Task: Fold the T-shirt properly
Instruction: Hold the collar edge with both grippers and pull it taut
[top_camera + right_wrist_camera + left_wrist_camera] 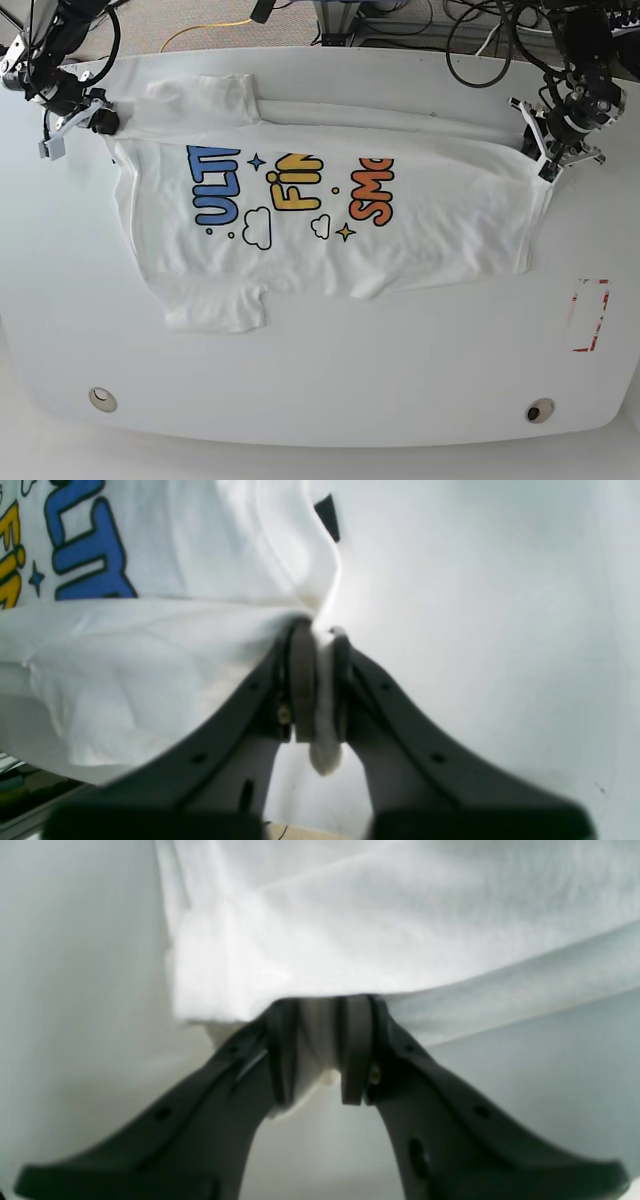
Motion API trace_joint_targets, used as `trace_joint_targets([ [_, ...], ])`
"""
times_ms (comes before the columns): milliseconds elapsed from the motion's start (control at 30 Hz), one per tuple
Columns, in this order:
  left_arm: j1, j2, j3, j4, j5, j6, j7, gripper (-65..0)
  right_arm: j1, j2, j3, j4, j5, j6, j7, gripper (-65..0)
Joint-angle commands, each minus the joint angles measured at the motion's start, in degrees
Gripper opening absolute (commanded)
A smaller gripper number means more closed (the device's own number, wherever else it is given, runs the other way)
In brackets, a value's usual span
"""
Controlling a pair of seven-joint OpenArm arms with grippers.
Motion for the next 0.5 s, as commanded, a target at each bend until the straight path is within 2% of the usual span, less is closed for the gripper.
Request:
trace_joint_targets([
  [0,2.0,-0.9,-0.8,3.4,2.1,1.0,1.8,-53.1,0.0,1.2,0.8,1.8,0.4,-0.1,0.3,-63.7],
  [67,4.0,-0.9,-0.8,5.5,2.1,1.0,1.9,-53.1,-0.3,1.2,0.9,3.7,0.4,-0.1,0.2,-57.1],
  [133,6.4,-0.8,-0.7,7.2,2.1,1.0,1.9,-53.1,-1.7,1.1,0.9,6.3,0.6,-0.1,0.1,-44.4],
  [200,7.3,-0.8,-0.6,8.1,2.1,1.0,1.9,-53.1,-2.4,0.9,1.0,8.7,1.8,-0.1,0.1,-34.4],
  [233,7.7,-0.8,-0.6,8.6,2.1,1.0,1.9,-53.1,-2.9,0.7,1.0,10.3,3.6,-0.1,0.0,-27.3],
  [267,7.7,-0.8,-0.6,8.8,2.1,1.0,1.9,-53.1,-3.9,0.6,1.0,11.3,5.5,-0.1,-0.2,-22.8],
  [367,8.2,-0.8,-0.8,8.7,2.1,1.0,1.9,-52.9,-7.3,-0.3,1.0,13.0,13.0,-0.1,-0.3,-15.9],
  [467,8.5,-0.8,-0.8,8.7,2.1,1.0,1.9,-52.9,-10.7,-0.3,1.0,12.9,20.5,-0.1,-0.3,-15.5],
])
